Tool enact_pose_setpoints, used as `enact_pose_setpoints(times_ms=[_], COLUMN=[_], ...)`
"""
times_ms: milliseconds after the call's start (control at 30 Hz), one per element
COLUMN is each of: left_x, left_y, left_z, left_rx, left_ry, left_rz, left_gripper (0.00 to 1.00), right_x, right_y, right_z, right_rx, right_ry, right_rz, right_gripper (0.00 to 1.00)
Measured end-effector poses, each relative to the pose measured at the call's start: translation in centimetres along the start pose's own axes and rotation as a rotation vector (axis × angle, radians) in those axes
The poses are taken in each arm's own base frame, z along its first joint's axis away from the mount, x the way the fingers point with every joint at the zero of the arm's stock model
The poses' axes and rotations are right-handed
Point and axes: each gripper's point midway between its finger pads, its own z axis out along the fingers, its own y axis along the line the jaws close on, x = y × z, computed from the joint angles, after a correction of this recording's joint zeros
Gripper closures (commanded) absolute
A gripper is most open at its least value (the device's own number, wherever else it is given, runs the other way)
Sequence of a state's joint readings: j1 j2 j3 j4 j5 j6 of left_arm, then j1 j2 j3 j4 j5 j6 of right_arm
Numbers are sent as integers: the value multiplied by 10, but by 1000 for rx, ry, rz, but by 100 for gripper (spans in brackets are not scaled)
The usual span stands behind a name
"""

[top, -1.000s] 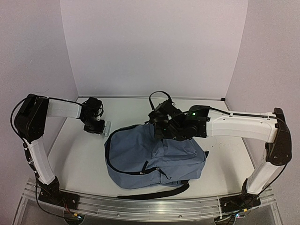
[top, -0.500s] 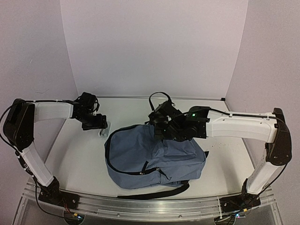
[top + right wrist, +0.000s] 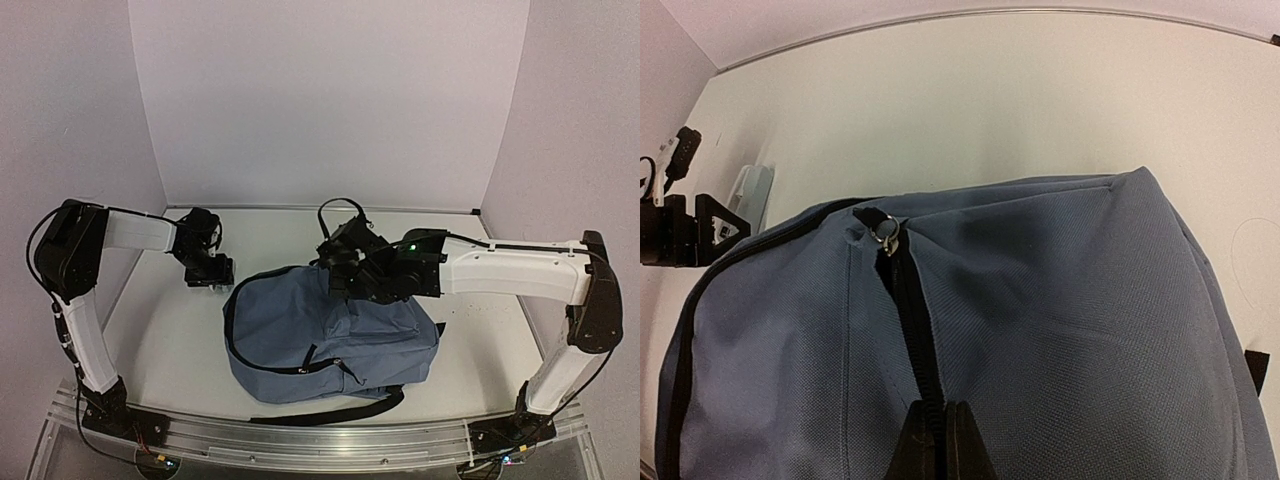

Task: Pack the student bag
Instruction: Pick up the stationery from the center of the board.

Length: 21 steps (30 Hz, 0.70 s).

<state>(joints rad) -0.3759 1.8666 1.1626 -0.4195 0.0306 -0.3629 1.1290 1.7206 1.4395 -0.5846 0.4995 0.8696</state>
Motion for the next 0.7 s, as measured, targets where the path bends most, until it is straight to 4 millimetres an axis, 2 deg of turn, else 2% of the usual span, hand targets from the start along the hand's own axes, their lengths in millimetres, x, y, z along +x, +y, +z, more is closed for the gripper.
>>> enact_pose_setpoints(times_ms=[200, 433, 600, 700], left_x=[-2, -7, -6, 0], left_y=[2, 5, 5, 5], left_z=[9, 12, 11, -1], left_rx=[-15, -41, -47, -39], left_ry=[4, -7, -20, -25], left_rz=[25, 46, 52, 46], left_gripper=[48, 76, 94, 98], right_x=[0, 0, 0, -3], right_y=[0, 0, 0, 0], right_z=[0, 0, 0, -3], right_rx=[0, 0, 0, -5], right_ry=[0, 0, -1, -5], right_rz=[0, 0, 1, 4], right_gripper=[100, 100, 100, 100])
